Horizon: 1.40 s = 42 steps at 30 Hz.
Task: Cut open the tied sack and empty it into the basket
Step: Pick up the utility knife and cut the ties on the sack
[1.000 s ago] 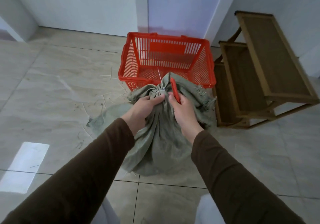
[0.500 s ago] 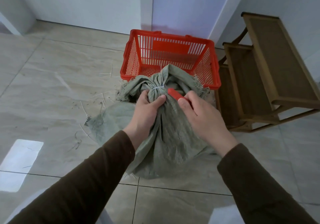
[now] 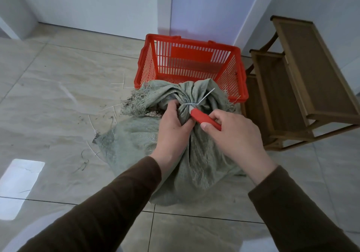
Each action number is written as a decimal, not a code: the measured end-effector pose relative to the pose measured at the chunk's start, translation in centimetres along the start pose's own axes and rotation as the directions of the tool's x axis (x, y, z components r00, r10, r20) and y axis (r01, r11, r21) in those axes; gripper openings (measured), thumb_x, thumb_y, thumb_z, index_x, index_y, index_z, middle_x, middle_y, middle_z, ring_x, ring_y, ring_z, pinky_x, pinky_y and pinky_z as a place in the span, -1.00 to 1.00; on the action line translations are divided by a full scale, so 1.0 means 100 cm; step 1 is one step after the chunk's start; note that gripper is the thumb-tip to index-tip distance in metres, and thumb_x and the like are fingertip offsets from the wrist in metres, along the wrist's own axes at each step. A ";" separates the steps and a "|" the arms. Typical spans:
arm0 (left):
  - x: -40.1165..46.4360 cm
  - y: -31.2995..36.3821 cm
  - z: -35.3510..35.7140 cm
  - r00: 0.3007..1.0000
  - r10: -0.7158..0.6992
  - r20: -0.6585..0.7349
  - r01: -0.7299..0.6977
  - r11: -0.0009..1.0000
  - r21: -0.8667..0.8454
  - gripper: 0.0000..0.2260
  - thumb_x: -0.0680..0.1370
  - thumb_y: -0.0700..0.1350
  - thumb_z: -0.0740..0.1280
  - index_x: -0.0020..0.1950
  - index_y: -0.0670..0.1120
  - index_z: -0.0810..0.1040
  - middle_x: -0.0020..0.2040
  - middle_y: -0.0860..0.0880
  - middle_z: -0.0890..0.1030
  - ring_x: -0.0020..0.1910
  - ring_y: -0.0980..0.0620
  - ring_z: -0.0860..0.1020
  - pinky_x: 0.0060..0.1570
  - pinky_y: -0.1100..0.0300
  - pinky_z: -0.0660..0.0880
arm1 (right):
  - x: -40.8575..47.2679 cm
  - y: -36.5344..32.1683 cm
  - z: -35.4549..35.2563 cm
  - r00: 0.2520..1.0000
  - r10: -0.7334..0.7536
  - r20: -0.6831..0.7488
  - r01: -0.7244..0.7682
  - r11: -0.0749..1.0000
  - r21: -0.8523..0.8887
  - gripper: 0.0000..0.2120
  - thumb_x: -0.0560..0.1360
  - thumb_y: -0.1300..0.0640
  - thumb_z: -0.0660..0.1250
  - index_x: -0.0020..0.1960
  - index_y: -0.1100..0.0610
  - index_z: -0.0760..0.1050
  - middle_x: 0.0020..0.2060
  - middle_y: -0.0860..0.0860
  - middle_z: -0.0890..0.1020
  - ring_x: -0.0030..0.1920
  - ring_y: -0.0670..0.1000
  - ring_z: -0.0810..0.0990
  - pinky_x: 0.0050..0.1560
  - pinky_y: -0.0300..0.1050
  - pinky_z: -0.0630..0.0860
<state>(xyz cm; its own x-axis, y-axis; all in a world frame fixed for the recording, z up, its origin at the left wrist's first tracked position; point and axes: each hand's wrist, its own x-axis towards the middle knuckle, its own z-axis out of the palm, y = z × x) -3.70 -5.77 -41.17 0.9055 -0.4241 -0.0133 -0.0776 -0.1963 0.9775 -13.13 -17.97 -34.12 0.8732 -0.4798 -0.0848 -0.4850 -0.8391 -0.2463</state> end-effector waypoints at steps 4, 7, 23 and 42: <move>0.000 -0.002 -0.001 1.000 0.002 -0.004 -0.002 0.998 0.066 -0.74 0.55 -0.16 0.46 0.15 0.03 0.47 -0.10 0.17 0.59 -0.14 0.33 0.55 -0.26 0.41 0.41 | -0.003 0.000 -0.002 1.000 -0.003 -0.029 0.002 1.000 -0.012 -0.77 0.61 -0.26 0.30 0.09 -0.14 0.56 -0.30 -0.17 0.55 -0.34 -0.17 0.48 -0.42 -0.16 0.26; -0.001 -0.001 -0.003 1.000 -0.017 -0.013 0.017 1.000 0.022 -0.71 0.55 -0.20 0.46 0.17 0.06 0.47 -0.03 0.18 0.61 -0.07 0.39 0.56 -0.20 0.51 0.43 | -0.003 0.005 -0.009 1.000 0.009 0.007 -0.009 1.000 0.001 -0.76 0.60 -0.25 0.33 0.12 -0.13 0.57 -0.27 -0.16 0.60 -0.32 -0.13 0.55 -0.39 -0.13 0.43; -0.005 0.004 -0.001 0.998 0.057 0.037 -0.060 0.995 0.082 -0.78 0.54 -0.15 0.48 0.05 -0.01 0.45 -0.16 0.09 0.58 -0.22 0.22 0.53 -0.29 0.36 0.39 | -0.004 0.003 -0.011 1.000 0.010 0.023 -0.012 0.996 0.086 -0.81 0.61 -0.20 0.34 0.06 -0.11 0.59 -0.32 -0.13 0.61 -0.34 -0.11 0.58 -0.39 -0.14 0.42; 0.012 -0.009 -0.013 0.979 0.149 0.142 -0.184 0.940 0.286 -0.81 0.52 -0.24 0.42 -0.03 0.00 0.47 -0.18 0.07 0.57 -0.20 0.14 0.52 -0.25 0.17 0.40 | 0.005 0.013 0.005 0.992 0.106 0.070 -0.120 0.960 0.251 -0.87 0.63 -0.13 0.34 0.12 -0.13 0.58 -0.25 -0.14 0.67 -0.25 -0.08 0.65 -0.17 0.05 0.66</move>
<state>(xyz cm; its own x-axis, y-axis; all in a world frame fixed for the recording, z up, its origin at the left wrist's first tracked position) -2.03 -4.98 -41.81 0.8156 -0.5695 0.1023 -0.3588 -0.3591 0.8616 -13.34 -19.17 -34.96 0.8181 -0.5468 -0.1779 -0.5590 -0.6838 -0.4689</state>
